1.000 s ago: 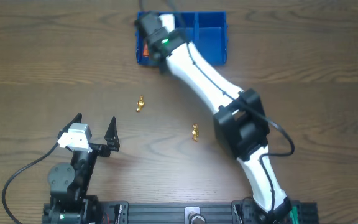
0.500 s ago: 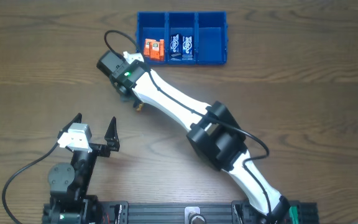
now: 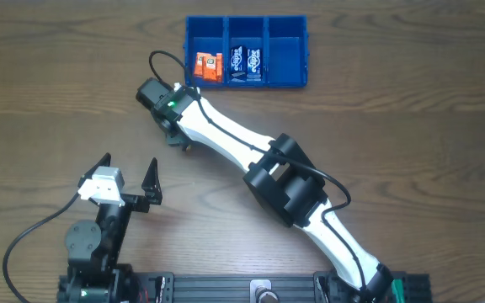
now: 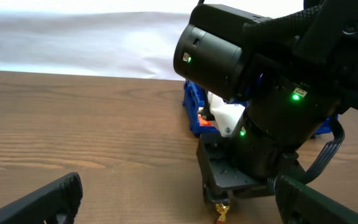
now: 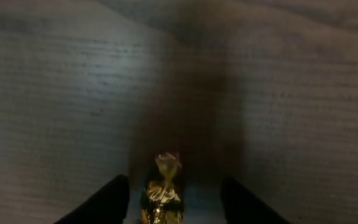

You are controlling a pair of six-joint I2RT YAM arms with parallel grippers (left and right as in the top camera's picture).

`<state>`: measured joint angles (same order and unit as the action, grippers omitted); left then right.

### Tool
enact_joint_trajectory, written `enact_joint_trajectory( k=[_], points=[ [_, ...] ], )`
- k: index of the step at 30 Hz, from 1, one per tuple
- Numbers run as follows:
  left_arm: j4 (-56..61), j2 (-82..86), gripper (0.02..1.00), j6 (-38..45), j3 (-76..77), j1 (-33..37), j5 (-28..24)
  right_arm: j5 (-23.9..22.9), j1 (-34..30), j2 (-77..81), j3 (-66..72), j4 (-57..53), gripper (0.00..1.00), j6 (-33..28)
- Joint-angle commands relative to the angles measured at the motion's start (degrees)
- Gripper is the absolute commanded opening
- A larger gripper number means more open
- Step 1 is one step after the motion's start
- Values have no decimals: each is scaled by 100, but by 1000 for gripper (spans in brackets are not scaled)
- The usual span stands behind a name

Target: Sort Candies Into Trays

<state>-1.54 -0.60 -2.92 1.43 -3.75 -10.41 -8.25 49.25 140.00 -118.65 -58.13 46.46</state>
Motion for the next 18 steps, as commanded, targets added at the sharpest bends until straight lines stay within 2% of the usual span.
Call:
enact_joint_trajectory(
  k=[1,11,18],
  points=[
    [-181,35,998,61,-116,39,-109,68,20,94,-17,-31,448,177],
    [-181,35,998,61,-116,39,-109,195,46,125,-15,-52,417,225],
    [-181,35,998,59,-116,39,-107,192,50,125,170,72,255,310]
  ],
)
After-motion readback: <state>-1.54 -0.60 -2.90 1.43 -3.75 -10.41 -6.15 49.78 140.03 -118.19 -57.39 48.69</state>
